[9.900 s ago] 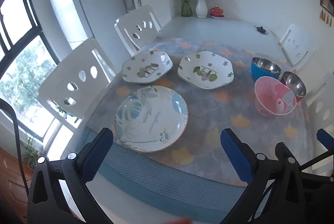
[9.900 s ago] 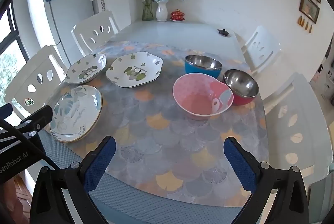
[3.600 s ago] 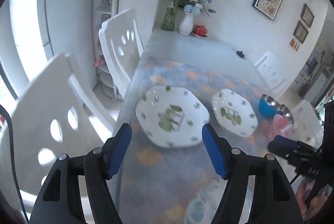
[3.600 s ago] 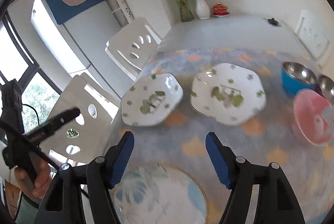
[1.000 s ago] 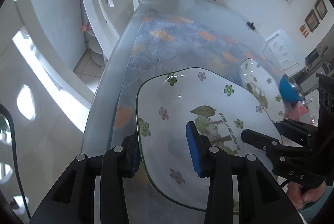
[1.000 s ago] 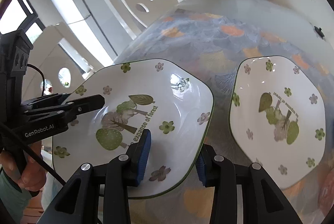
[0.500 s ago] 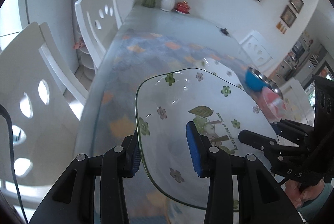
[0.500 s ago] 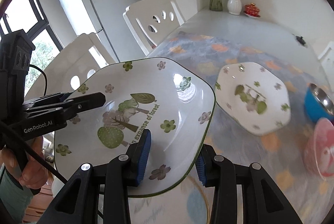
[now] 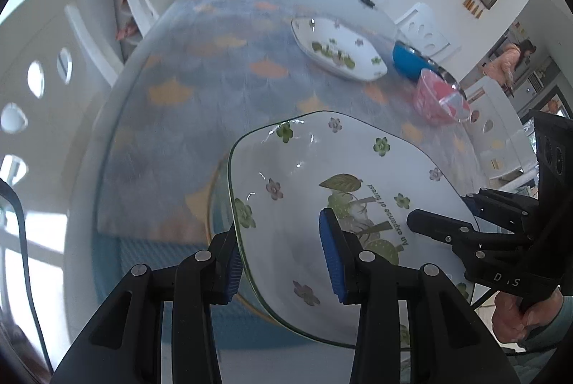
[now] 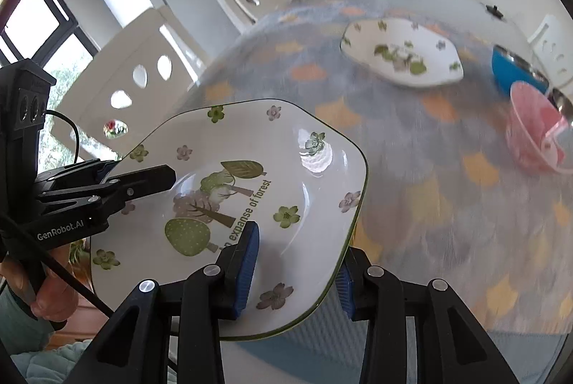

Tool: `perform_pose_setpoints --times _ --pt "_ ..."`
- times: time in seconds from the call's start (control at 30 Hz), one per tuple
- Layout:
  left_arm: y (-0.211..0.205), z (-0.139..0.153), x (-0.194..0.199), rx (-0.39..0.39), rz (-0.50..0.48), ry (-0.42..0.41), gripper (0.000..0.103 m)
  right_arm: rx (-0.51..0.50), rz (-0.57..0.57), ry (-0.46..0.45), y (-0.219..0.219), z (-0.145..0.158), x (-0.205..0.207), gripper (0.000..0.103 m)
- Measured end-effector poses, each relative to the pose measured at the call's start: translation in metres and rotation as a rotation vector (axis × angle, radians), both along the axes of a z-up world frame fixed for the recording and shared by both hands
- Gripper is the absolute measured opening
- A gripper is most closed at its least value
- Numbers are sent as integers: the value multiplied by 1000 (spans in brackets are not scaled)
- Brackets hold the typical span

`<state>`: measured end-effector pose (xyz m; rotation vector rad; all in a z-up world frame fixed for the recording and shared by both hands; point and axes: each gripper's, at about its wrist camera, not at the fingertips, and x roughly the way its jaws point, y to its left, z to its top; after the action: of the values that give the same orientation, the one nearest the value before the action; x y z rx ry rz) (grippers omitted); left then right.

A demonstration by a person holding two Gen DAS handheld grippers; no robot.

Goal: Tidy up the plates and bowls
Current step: 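Lift the hexagonal plate with both tools and lower it onto the round plate, then open both tools and withdraw from the stacked plate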

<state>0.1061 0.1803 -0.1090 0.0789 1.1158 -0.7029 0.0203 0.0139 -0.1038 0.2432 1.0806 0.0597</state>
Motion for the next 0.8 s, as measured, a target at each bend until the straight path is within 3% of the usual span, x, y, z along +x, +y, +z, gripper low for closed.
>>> perform_pose_setpoints --times 0.5,0.8 --pt "6 -25 -4 30 25 10 36 -1 -41 77 7 -35 2 38" --pt "9 -32 6 40 30 37 35 -33 -133 73 -1 -34 14 39"
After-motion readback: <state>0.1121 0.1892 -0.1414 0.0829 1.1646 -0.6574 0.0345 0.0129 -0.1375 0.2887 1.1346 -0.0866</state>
